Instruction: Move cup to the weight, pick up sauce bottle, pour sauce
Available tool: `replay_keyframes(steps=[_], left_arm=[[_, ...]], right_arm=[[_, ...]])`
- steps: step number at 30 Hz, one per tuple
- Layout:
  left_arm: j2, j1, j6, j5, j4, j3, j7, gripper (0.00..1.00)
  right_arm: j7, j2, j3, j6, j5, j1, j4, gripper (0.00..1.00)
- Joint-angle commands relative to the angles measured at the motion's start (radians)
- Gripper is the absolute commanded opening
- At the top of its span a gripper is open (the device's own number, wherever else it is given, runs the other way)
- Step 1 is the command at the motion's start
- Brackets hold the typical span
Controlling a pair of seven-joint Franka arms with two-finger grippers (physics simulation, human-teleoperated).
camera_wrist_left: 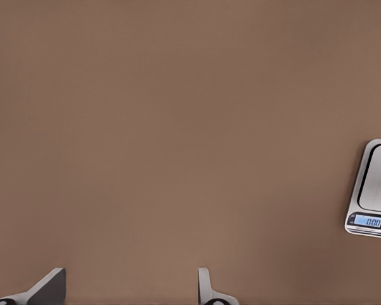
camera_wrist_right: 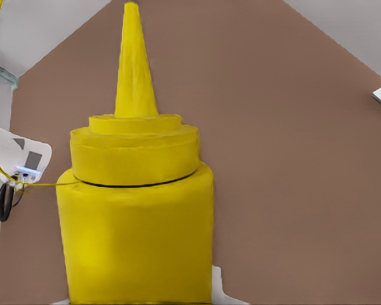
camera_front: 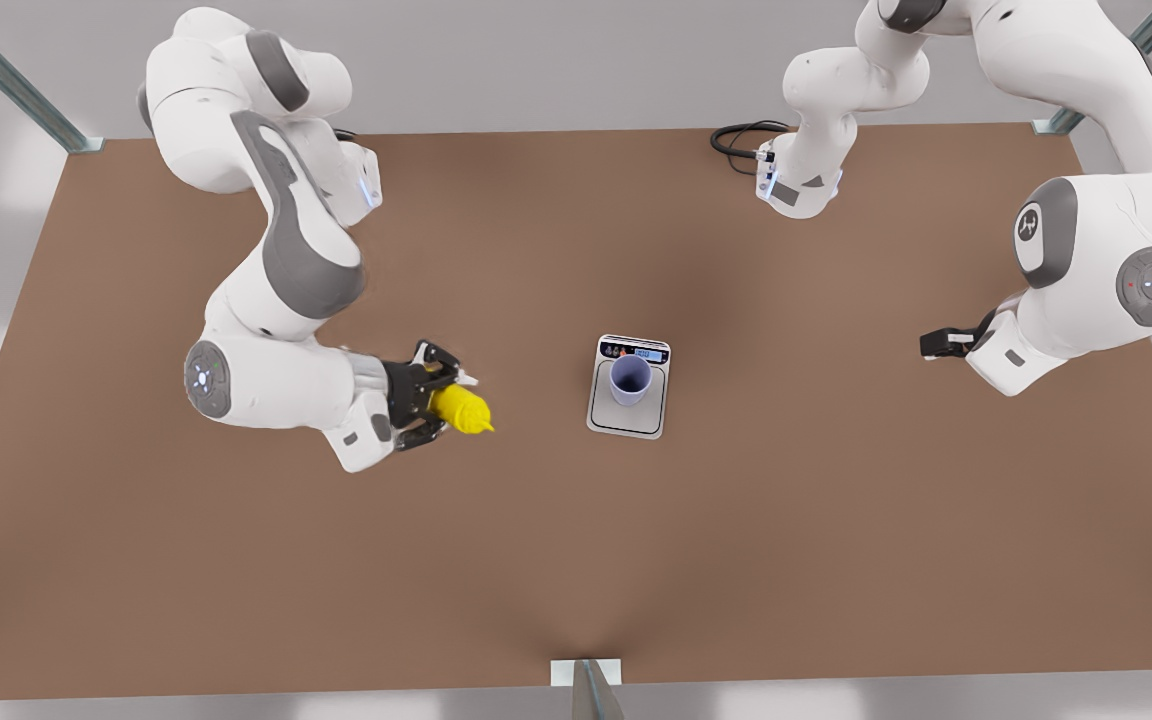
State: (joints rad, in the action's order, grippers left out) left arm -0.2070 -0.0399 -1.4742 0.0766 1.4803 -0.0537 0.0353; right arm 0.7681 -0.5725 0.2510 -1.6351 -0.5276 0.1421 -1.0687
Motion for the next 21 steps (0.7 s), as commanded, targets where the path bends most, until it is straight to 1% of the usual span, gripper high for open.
replay_keyframes(steps=[1,3,4,7,10,16,18,21], left_arm=[[0.0,0.0,0.0,0.0,0.0,0.0,0.0,1.0],[0.0,0.0,0.0,0.0,0.0,0.0,0.0,1.0],[0.0,0.0,0.0,0.0,0.0,0.0,0.0,1.0],[-0.006,0.0,0.0,0.0,0.0,0.0,-0.002,1.0],[-0.005,0.001,0.0,0.0,0.0,0.0,-0.002,1.0],[-0.005,0.002,0.0,0.0,0.0,0.0,-0.002,1.0],[-0.005,0.002,0.0,0.0,0.0,0.0,-0.002,1.0],[-0.005,0.002,0.0,0.0,0.0,0.0,-0.002,1.0]], right_arm=[[0.026,-0.001,0.001,0.003,-0.014,-0.013,0.0,0.51],[0.169,-0.006,0.001,0.02,-0.11,-0.099,-0.002,0.51],[0.237,-0.009,0.001,0.021,-0.173,-0.133,-0.036,0.51],[0.5,-0.015,-0.001,0.034,-0.265,-0.248,-0.134,0.51],[0.657,-0.076,-0.001,0.049,-0.37,-0.3,-0.146,0.51],[0.836,-0.101,-0.001,0.047,-0.46,-0.328,-0.181,0.51],[0.999,-0.102,-0.001,0.047,-0.474,-0.386,-0.246,0.51],[1.135,-0.121,-0.001,0.047,-0.494,-0.432,-0.257,0.52]])
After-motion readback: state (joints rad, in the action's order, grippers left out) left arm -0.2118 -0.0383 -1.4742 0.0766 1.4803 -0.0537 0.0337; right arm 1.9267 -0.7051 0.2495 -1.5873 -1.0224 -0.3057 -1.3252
